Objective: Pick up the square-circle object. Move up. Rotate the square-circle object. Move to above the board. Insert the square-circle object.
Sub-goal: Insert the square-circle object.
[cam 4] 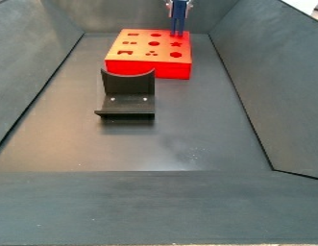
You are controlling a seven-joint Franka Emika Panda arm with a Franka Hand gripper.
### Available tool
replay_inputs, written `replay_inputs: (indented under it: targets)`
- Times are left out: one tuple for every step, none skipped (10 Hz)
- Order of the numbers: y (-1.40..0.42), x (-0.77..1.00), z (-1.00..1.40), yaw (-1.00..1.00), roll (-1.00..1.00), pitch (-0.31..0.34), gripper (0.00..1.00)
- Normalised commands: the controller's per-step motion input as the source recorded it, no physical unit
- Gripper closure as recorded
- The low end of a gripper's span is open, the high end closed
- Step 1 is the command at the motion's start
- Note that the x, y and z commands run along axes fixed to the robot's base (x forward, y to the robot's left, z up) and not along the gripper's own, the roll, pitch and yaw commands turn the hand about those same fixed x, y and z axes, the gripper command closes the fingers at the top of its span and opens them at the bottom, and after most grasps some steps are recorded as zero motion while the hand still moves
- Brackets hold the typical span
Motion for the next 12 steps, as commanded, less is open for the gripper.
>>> replay_inputs:
  targets:
    - [0.0, 0.03, -0.09, 0.05, 0.1, -0.023, 1.0]
    - [0.0, 0.0, -0.13, 0.05, 0.08, -0.043, 1.0]
    - [-0.03, 0.0, -0.13, 0.01, 0.04, -0.076, 1.0]
    - [-0.02, 0.0, -0.17, 0.01, 0.02, -0.067, 1.0]
    - [-0.03, 0.0, -0.19, 0.0, 0.01, -0.074, 1.0]
    - [-0.04, 0.0, -0.21, 0.0, 0.0, -0.106, 1.0]
    - [-0.07, 0.0, -0.22, 0.0, 0.0, -0.121, 1.0]
    - [-0.07, 0.01, -0.24, 0.0, 0.0, -0.126, 1.0]
    - [-0.04, 0.06, -0.29, 0.0, 0.0, -0.116, 1.0]
    - [-0.01, 0.09, -0.29, 0.0, 0.0, -0.097, 1.0]
    - [0.0, 0.07, -0.29, 0.0, 0.0, -0.071, 1.0]
    - [0.0, 0.05, -0.29, 0.0, 0.0, -0.049, 1.0]
